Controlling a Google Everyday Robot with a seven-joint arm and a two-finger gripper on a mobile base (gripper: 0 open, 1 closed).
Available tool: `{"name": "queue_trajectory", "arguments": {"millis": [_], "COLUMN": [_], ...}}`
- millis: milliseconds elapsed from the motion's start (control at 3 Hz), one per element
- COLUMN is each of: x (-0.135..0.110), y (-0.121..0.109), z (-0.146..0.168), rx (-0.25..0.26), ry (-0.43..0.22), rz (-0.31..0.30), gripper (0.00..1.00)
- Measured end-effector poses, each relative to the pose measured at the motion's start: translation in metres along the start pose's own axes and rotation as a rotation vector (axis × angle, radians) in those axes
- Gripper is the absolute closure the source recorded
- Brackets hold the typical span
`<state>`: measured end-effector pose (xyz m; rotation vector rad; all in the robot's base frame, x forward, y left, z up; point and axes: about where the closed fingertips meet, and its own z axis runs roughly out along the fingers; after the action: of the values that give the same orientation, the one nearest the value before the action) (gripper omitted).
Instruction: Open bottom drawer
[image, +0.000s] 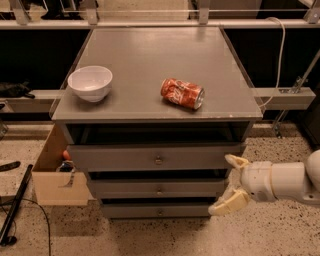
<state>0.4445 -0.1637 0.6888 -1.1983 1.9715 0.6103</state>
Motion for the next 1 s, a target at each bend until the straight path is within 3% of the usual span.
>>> {"name": "queue_trajectory", "arguments": {"millis": [333, 667, 1000], "x": [0.006, 0.027, 0.021], "y": [0.015, 0.026, 0.026], "z": [0.031, 0.050, 0.049], "rx": [-0.174, -0.214, -0.169], "ry": [-0.170, -0.213, -0.199], "rz": [-0.084, -0.099, -0.097], "gripper": [0.00, 0.00, 0.00]}}
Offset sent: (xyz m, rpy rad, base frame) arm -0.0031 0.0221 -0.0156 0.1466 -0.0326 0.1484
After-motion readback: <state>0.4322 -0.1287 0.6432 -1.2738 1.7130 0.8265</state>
